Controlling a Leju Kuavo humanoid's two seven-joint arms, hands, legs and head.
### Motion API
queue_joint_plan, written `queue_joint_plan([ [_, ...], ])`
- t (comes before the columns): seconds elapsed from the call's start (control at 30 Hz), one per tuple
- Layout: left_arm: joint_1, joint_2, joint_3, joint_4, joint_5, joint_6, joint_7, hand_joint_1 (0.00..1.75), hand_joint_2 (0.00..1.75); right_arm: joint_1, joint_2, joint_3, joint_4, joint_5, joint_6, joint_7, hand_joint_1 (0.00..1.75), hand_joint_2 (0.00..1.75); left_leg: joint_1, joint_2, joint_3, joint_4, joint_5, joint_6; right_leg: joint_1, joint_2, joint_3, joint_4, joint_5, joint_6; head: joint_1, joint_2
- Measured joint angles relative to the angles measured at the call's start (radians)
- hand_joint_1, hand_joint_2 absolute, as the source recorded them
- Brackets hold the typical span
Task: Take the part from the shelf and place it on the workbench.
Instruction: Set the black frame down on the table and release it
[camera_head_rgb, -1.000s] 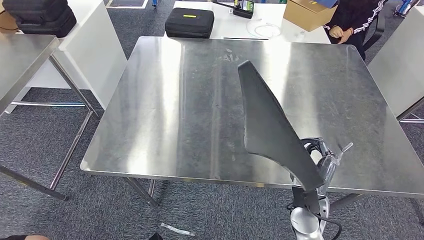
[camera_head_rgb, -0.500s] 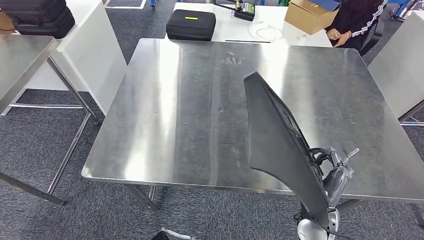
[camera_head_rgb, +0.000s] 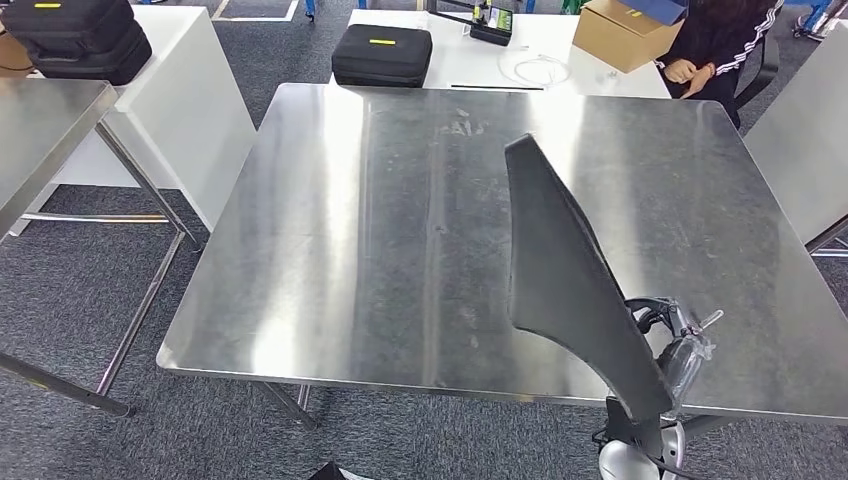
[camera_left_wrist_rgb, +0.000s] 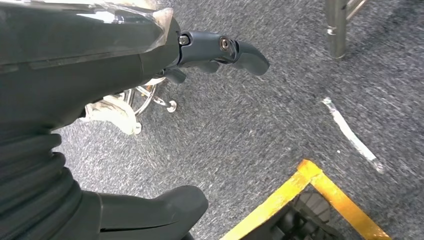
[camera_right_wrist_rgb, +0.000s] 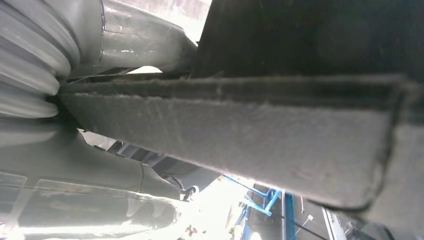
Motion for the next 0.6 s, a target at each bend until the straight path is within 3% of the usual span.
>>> queue_joint_plan([
  [0.07,-0.001,0.0,-0.004,0.0,0.0,-0.001,0.0,0.0,1.75,-0.002,0.003,0.0,0.0,0.002,0.003,0.0,1.75,1.75,0.004,0.002,-0.034,0.072,-0.039,-0.012,-0.007,0.0,0.009,-0.003,-0.004,-0.015,-0.001,0.0],
  [0.13,-0.001,0.0,-0.006,0.001,0.0,-0.002,0.0,0.0,1.75,-0.003,0.005,0.0,0.0,0.003,0.003,0.0,1.75,1.75,0.006,0.002,-0.105,0.206,-0.096,-0.02,-0.004,-0.002,0.015,-0.002,-0.01,-0.027,-0.001,0.0],
  [0.17,-0.001,0.001,-0.006,0.001,0.0,-0.004,0.001,0.0,1.75,-0.004,0.006,0.0,0.0,0.004,0.004,0.0,1.75,1.75,0.008,0.003,-0.139,0.259,-0.109,-0.022,-0.003,-0.002,0.017,-0.002,-0.013,-0.029,-0.001,0.0],
  [0.2,-0.001,0.002,-0.007,0.002,0.0,-0.006,0.001,0.0,1.75,-0.004,0.006,0.0,0.0,0.006,0.007,0.0,1.75,1.75,0.009,0.003,-0.159,0.28,-0.102,-0.023,-0.003,-0.002,0.02,-0.002,-0.015,-0.03,-0.001,0.0],
  [0.23,-0.001,0.002,-0.007,0.002,0.001,-0.008,0.001,0.0,1.75,-0.005,0.007,0.0,0.001,0.009,0.012,0.0,1.75,1.75,0.01,0.003,-0.158,0.261,-0.076,-0.022,-0.002,-0.001,0.023,-0.002,-0.018,-0.03,-0.001,0.0],
  [0.3,-0.002,0.003,-0.01,0.002,0.001,-0.014,0.002,0.0,1.75,-0.011,0.008,0.0,0.004,0.021,0.026,0.0,1.75,1.75,0.011,0.005,-0.108,0.134,0.004,-0.015,-0.002,0.002,0.034,-0.002,-0.026,-0.026,-0.001,0.0],
  [0.37,-0.008,0.004,-0.015,0.003,0.002,-0.021,0.002,0.0,1.75,-0.028,0.009,0.002,0.014,0.033,0.04,-0.001,1.75,1.75,0.007,0.006,-0.058,0.028,0.044,-0.007,0.003,0.004,0.038,0.0,-0.033,-0.016,-0.001,0.0],
  [0.5,-0.014,0.004,-0.029,0.004,0.006,-0.027,0.007,0.0,1.75,-0.076,0.009,0.016,0.058,0.044,0.06,-0.004,1.75,1.75,0.001,0.004,-0.04,-0.002,0.044,0.013,0.006,0.004,0.034,0.001,-0.039,0.005,0.0,0.0],
  [0.57,-0.017,0.003,-0.035,0.004,0.009,-0.028,0.008,0.0,1.75,-0.11,0.009,0.027,0.092,0.044,0.07,-0.006,1.75,1.75,0.006,0.005,-0.03,-0.013,0.048,0.024,0.006,0.002,0.003,0.063,-0.066,0.008,0.001,0.0],
  [0.6,-0.019,0.003,-0.039,0.005,0.012,-0.029,0.009,0.0,1.75,-0.132,0.007,0.034,0.119,0.042,0.077,-0.007,1.75,1.75,0.006,0.006,-0.027,-0.015,0.047,0.028,0.005,0.001,-0.034,0.13,-0.09,0.006,0.001,0.0],
])
